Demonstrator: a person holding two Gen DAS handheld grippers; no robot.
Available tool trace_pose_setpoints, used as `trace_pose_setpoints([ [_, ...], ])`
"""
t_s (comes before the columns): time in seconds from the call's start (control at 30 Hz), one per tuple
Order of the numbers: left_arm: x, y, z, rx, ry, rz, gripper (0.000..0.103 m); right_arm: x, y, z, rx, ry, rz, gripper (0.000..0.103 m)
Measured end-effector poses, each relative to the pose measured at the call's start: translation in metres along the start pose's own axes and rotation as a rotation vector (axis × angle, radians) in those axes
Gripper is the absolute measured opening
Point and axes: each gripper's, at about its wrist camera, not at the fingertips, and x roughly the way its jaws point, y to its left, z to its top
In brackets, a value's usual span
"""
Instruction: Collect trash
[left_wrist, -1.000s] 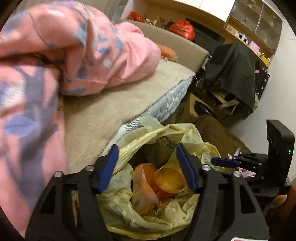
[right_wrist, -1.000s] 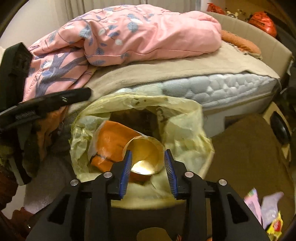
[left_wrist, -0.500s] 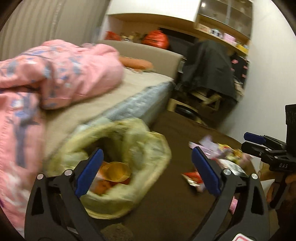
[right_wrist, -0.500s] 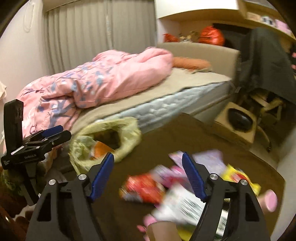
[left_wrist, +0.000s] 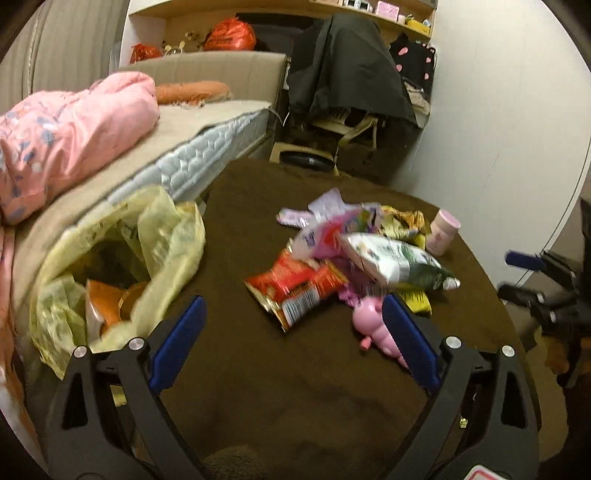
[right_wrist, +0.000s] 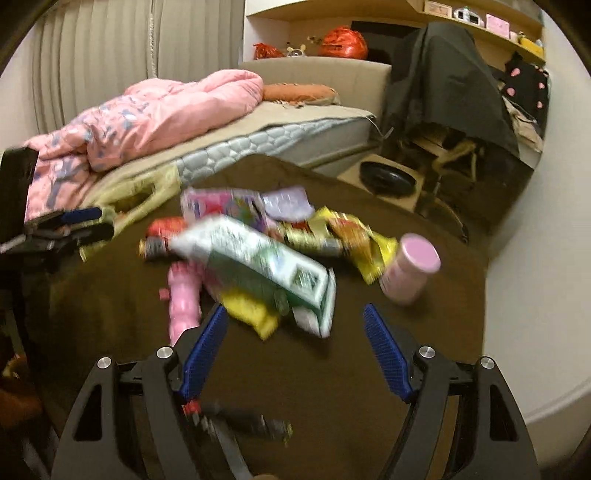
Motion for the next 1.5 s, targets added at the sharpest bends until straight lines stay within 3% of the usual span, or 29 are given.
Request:
trace_pose_setpoints([
  [0.1,0.008,-0.004,-0.013,-0.017,0.053,-0.009,0.088,-0.006,0.005,-0.036,0.006,0.038,0.185,0.072],
  [0.23,0.012,-0.009,-0.026,0.015,0.078,0.016,0.087,0.003,0.021,-0.061,-0.024,0.06,0.241,0.071],
  [0.37,0.015,-0.004,-0.029,0.007,0.107,0.001,0.083,0.025,0.028,-0.064,-0.036,0.108,0.263,0.062],
  [0.47,0.015,-0.001,-0.031,0.001,0.109,-0.012,0.083,0.035,0.029,-0.063,-0.026,0.114,0.292,0.052],
  [0.53,0.015,0.0,-0.033,-0.005,0.111,-0.021,0.083,0.035,0.025,-0.062,-0.003,0.099,0.307,0.034],
  [0.63,0.019,0.005,-0.034,-0.029,0.121,-0.058,0.083,0.035,0.021,-0.056,0.025,0.073,0.274,0.026],
  [0.8,0.018,0.009,-0.024,-0.024,0.09,-0.101,0.083,0.037,0.018,-0.047,0.055,0.034,0.247,0.022],
  [1.0,0.036,0.011,0.012,0.085,0.073,-0.082,0.082,0.037,0.009,-0.043,0.082,0.012,0.225,0.022],
  [1.17,0.07,0.004,0.033,0.187,0.154,-0.093,0.082,0.035,0.008,-0.042,0.113,-0.018,0.213,0.022],
  [1.3,0.087,0.0,0.028,0.221,0.233,-0.091,0.062,0.033,0.008,-0.045,0.099,-0.025,0.175,0.022],
  [1.37,0.083,0.002,0.025,0.204,0.224,-0.088,0.048,0.032,0.007,-0.045,0.106,-0.028,0.171,0.022],
  [1.5,0.066,0.006,0.019,0.137,0.206,-0.111,0.032,0.028,0.002,-0.045,0.125,-0.04,0.159,0.022],
])
